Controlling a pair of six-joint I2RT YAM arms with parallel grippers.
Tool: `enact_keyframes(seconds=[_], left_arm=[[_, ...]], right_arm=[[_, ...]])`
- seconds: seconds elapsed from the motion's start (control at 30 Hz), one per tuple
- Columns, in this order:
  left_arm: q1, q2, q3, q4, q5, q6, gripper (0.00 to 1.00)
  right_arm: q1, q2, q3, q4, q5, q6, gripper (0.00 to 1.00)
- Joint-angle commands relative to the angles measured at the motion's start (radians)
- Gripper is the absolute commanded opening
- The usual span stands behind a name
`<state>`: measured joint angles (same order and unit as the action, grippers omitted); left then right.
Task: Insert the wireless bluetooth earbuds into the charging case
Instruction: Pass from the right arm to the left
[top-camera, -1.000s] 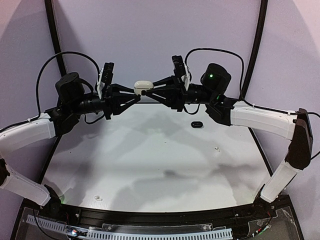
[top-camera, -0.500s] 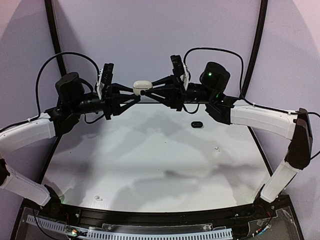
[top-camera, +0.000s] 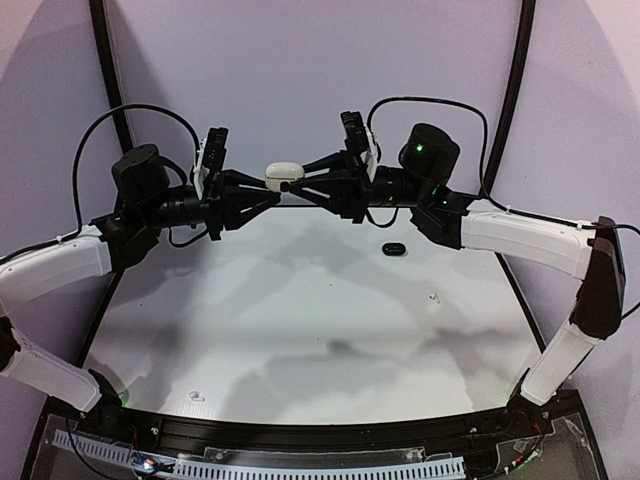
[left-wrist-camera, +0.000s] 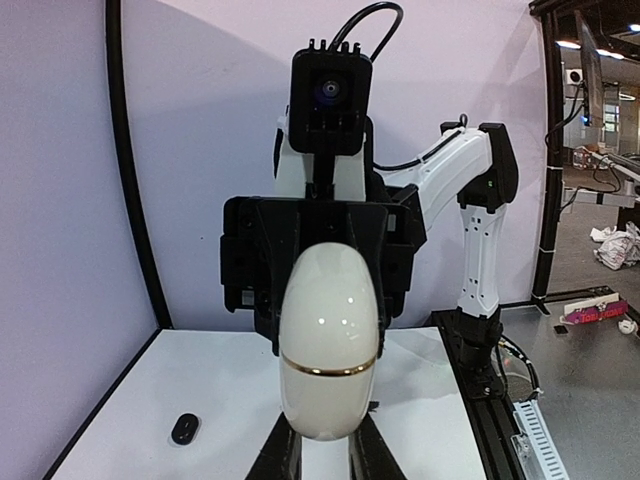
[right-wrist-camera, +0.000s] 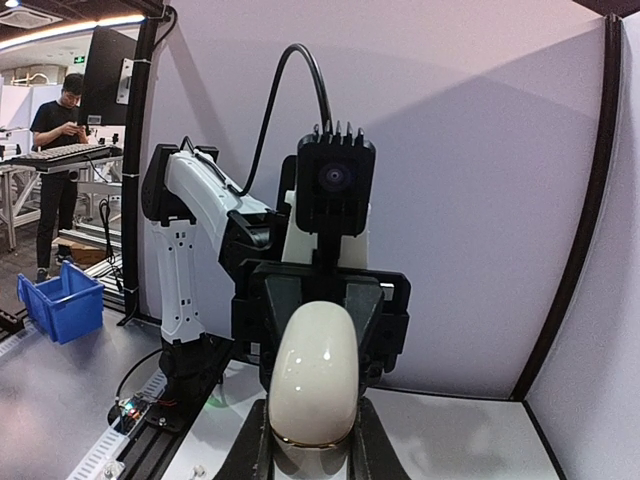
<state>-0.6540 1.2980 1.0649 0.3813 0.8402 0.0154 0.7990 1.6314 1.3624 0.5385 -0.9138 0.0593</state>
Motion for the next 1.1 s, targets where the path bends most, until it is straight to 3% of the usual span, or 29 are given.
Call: enact_keyframes(seconds=[0.0,0.2,0.5,0.73,0.87,1.03,1.07], left_arm=[[-0.013,-0.010,0.039,0.054,0.085,-0.010,0.19],[-0.013,-0.008,0.044,0.075,0.071,-0.050,0.24],[-0.013,0.000,0.053,0.098,0.076,-0.062,0.25],[-0.013,0.005,0.057,0.095,0.084,-0.064,0.16],[-0.014,0.005,0.058,0.100,0.090,-0.073,0.02],[-0.013,0.002,0.057,0.097,0.089,-0.096,0.01],[-0.013,0.000,0.057,0.082,0.078,-0.101,0.01]], right_arm=[[0.007,0.002,-0.004,-0.061,0.054,-0.031,0.00],[0.006,-0.002,-0.015,-0.050,0.053,-0.026,0.00],[0.007,-0.017,-0.038,-0.041,0.067,-0.023,0.00],[0.006,-0.018,-0.040,-0.053,0.078,-0.028,0.00],[0.007,-0.015,-0.054,-0.058,0.086,-0.033,0.00],[0.006,0.000,-0.056,-0.075,0.097,-0.038,0.00],[0.006,0.002,-0.055,-0.085,0.108,-0.034,0.08]])
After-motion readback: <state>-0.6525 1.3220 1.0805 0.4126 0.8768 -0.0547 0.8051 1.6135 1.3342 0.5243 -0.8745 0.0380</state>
